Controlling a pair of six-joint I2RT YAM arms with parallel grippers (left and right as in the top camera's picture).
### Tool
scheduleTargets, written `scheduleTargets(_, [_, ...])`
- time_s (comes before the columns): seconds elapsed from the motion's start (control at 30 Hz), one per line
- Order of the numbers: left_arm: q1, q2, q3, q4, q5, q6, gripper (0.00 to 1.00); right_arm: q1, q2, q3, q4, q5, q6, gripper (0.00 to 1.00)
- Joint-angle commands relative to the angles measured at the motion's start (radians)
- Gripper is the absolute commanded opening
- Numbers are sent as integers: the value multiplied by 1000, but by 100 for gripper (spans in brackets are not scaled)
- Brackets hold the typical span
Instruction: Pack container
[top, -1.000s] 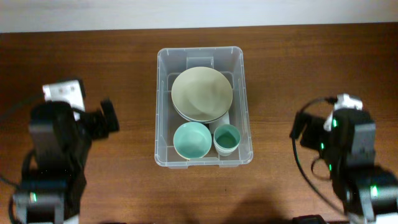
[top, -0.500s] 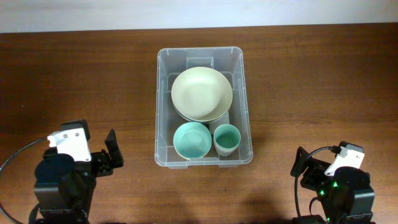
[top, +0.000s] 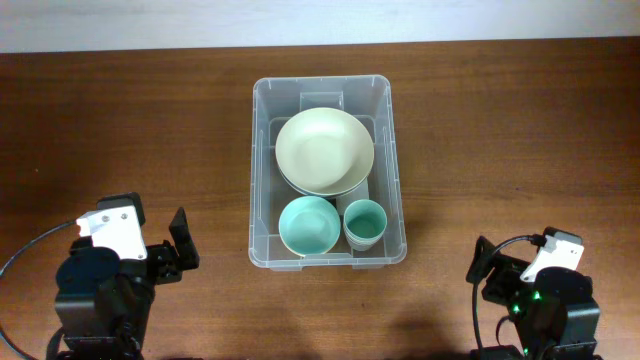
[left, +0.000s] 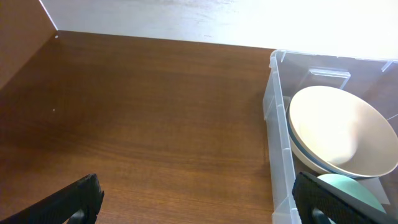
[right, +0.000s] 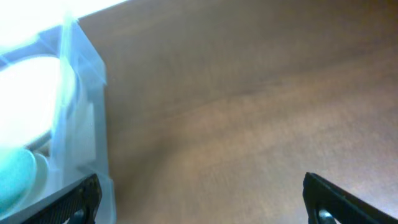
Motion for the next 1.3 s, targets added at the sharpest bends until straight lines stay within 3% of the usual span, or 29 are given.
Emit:
scheduleTargets(0.0, [3, 0, -8, -1, 11, 19, 100, 6, -84, -75, 113, 2, -66, 99])
scheduleTargets(0.23, [3, 0, -8, -1, 11, 19, 100, -22, -373, -294, 294, -53, -105, 99])
scheduleTargets(0.37, [3, 0, -8, 0, 11, 19, 99, -22, -372, -376, 458, -98, -211, 99])
scheduleTargets(0.53, [4, 0, -8, 0, 11, 19, 100, -36, -372, -546, 815, -101, -320, 99])
scheduleTargets(0.7, [3, 0, -8, -1, 11, 19, 99, -53, -372, -669, 967, -101, -332, 99])
scheduleTargets(0.83, [3, 0, -8, 0, 11, 19, 100, -53, -372, -692, 860, -101, -328, 99])
scheduleTargets(1.27, [3, 0, -8, 0, 11, 19, 100, -53, -369, -692, 856, -108, -329, 99])
